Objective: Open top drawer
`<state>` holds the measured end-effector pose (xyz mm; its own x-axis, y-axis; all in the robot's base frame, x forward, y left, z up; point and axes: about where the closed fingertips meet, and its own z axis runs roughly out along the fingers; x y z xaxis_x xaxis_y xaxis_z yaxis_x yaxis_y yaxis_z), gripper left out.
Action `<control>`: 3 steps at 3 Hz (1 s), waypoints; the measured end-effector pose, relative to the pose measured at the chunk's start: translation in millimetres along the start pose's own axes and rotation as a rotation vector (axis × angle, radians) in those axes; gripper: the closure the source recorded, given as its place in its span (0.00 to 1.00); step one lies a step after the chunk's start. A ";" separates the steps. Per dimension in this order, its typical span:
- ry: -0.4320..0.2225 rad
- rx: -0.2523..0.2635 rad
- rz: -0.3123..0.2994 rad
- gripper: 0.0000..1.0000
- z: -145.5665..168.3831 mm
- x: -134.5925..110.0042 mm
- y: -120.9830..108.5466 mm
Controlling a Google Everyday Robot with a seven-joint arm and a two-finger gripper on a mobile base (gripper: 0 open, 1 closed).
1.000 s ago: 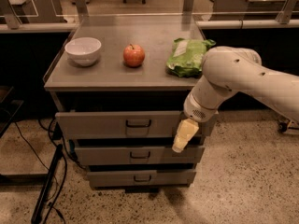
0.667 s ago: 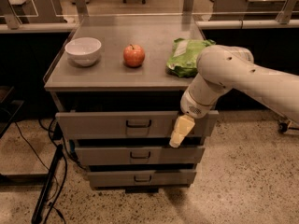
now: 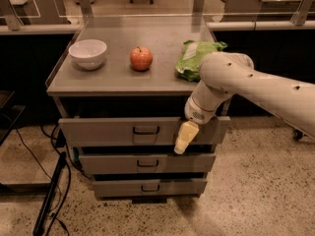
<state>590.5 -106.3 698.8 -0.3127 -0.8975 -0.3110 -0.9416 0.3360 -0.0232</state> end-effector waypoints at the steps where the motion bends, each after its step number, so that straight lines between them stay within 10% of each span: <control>1: 0.008 -0.029 0.000 0.00 17.4 -0.8 4.6; 3: 0.024 -0.076 -0.004 0.00 36.6 1.7 22.2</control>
Offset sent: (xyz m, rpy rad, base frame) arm -0.0381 0.0269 -0.0682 -0.0018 0.1367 0.0481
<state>573.6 -89.9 663.0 -0.3112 -0.9055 -0.2884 -0.9492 0.3109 0.0482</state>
